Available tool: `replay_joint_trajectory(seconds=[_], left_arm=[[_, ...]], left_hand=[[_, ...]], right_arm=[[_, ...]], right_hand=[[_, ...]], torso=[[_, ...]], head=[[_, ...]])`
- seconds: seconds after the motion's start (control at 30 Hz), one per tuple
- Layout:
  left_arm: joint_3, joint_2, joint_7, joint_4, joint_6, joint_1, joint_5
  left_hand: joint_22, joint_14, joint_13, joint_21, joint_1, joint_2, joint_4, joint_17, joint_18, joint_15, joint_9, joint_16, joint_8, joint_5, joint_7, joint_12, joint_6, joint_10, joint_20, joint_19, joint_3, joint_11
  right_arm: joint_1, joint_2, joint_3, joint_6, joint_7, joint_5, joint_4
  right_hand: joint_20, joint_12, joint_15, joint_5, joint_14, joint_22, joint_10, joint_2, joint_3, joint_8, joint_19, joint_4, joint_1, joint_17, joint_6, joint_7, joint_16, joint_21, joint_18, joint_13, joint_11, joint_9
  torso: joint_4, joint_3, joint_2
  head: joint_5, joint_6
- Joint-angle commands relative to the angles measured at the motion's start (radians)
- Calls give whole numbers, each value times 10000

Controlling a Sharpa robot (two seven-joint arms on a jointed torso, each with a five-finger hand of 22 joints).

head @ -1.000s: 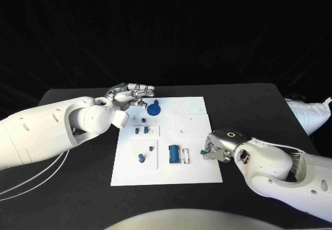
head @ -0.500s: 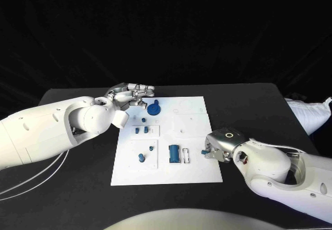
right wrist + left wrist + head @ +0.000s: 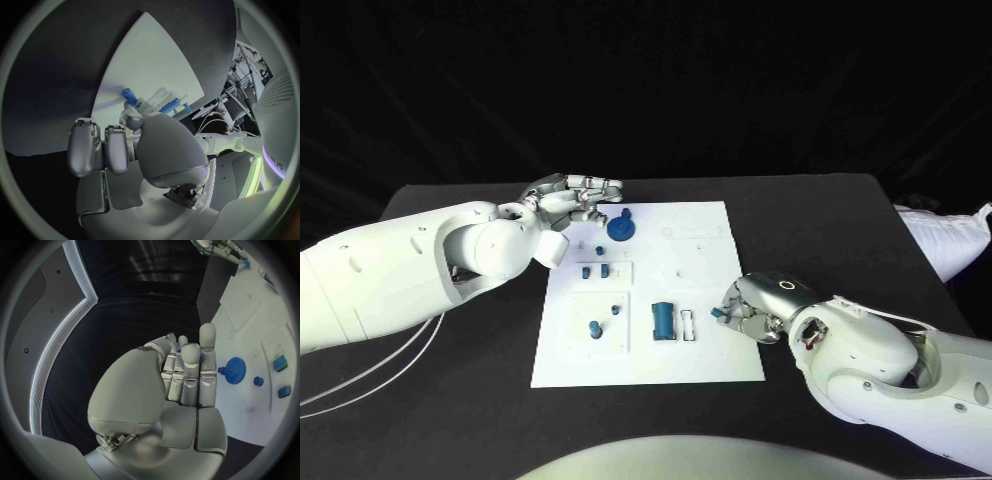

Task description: Assemble the parts on the task board

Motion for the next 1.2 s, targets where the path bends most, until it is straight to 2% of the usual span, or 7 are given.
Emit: replay_joint_trajectory(seconds=[0.03,0.13,0.3,0.43,0.77,0.97,1.2], left_arm=[[5,20,-16,24,170,2,-20],[5,17,-29,28,147,2,-20],[5,30,-41,36,127,2,-20],[5,40,-42,39,126,2,-22],[5,53,-55,43,158,2,-31],[5,57,-69,46,195,2,-36],[5,62,-89,44,215,2,-44]], left_hand=[[-7,-64,16,-32,-41,29,-41,-6,101,19,-9,-51,68,48,-5,33,-82,-66,1,-86,-23,5],[-7,-65,16,-33,-39,30,-43,-6,101,19,-9,-51,68,49,-5,35,-82,-67,1,-87,-22,5],[-6,-75,27,-38,50,69,-128,-8,103,13,-6,-39,89,57,-3,77,-92,-88,-3,-86,35,3],[4,-78,32,-27,94,84,-173,-11,103,10,-5,-34,99,60,-2,97,-96,-98,-6,-80,66,2],[9,-82,36,-22,125,99,-209,-16,102,9,-4,-30,107,62,1,113,-99,-109,-9,-78,95,4],[9,-82,36,-22,125,99,-209,-16,102,9,-4,-30,107,62,1,113,-99,-109,-9,-78,95,4],[4,-83,36,-33,127,100,-219,-13,104,9,-5,-27,109,62,5,118,-103,-117,-10,-82,103,8]], right_arm=[[10,-6,11,-1115,-56,1039,61],[14,21,15,-1391,-55,1492,76],[17,161,17,-1822,-66,2265,60],[18,335,17,-1788,-95,2746,6],[10,844,17,-1177,-144,3339,-280],[8,966,16,-920,-161,3467,-371],[8,1104,16,-786,-163,3556,-471]], right_hand=[[-7,51,-51,16,631,18,170,-393,1411,-20,51,-763,-585,474,168,-48,65,57,-146,322,-99,367],[-22,152,-53,99,646,81,243,-643,1677,-21,78,-595,-928,539,229,-47,105,90,-155,429,-94,424],[-34,330,-67,302,667,189,365,-878,1809,-8,131,-387,-1343,619,318,-66,161,149,-174,599,-107,499],[-38,365,-69,428,671,217,389,-1002,1799,-16,144,-278,-1559,638,338,-65,175,165,-179,649,-104,534],[-30,483,-66,653,678,254,444,-1092,1746,-28,160,-172,-1787,677,365,-66,203,185,-186,775,-101,585],[-46,685,-99,1353,700,319,577,-1058,1571,54,190,-24,-2075,794,564,-144,282,219,-197,974,-156,721],[-78,1128,-139,1471,712,354,769,-1005,1482,149,205,25,-2176,864,734,-216,329,236,-202,1350,-213,823]], torso=[[-10,-1,2],[-19,2,6],[-8,-6,-3],[-12,-2,-4],[-17,4,1],[-19,1,-4],[-21,12,0]], head=[[41,-11],[52,-17],[45,-13],[53,-16],[88,-28],[90,-34],[83,-20]])
